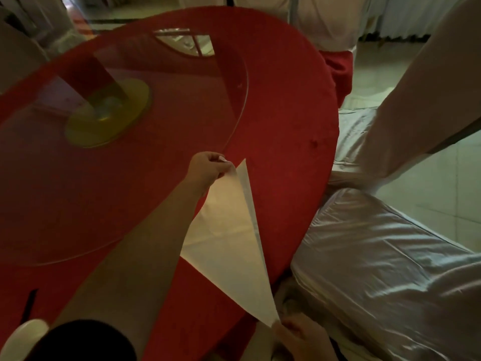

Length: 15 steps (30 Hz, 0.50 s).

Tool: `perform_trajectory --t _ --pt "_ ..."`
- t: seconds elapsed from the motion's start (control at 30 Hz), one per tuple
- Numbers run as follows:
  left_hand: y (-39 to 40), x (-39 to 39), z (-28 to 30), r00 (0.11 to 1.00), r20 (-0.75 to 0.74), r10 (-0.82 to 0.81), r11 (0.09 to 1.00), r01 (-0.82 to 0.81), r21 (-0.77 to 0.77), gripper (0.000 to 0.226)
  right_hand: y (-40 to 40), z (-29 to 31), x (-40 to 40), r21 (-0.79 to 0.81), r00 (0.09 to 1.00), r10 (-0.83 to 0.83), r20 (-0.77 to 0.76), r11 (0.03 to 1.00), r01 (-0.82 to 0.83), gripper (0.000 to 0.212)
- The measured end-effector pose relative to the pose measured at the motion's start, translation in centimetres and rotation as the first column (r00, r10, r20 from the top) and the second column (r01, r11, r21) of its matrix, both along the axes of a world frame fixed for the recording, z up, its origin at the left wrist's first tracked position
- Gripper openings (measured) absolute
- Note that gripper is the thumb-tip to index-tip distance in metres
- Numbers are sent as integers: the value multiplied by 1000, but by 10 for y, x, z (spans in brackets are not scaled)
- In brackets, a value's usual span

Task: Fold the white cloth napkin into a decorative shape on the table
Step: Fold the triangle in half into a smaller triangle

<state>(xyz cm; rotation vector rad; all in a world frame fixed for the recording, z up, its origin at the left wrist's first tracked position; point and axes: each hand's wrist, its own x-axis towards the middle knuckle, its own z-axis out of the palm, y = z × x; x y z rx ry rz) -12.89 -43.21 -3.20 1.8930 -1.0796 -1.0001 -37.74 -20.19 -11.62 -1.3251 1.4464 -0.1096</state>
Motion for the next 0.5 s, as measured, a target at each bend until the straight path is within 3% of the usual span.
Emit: perform_trajectory --t 0.07,0.17,0.27,0.37,0.43,0.5 --pt "-7 -1 -15 997 77 -6 1000 5 9 5 1 -3 -1 -99 999 42 -13 994 -43 24" --pt "-18 -5 -32 989 145 -13 1000 13 0 23 -2 -11 1 -167 996 87 -14 982 -88 32" --pt "-29 -11 -45 983 185 -2 1000 5 -15 26 -4 -21 1 -218 993 116 -23 969 -119 35" --pt "-37 -18 -58 979 203 6 1000 0 -29 17 -4 -28 3 -276 988 154 12 950 -145 31" --pt "-41 -21 -66 976 219 12 999 -5 -31 12 -6 -29 5 -306 968 249 -25 920 -244 12" --pt "-43 -24 -75 968 252 14 999 -5 -38 14 -3 -31 5 -343 980 199 -2 920 -188 23"
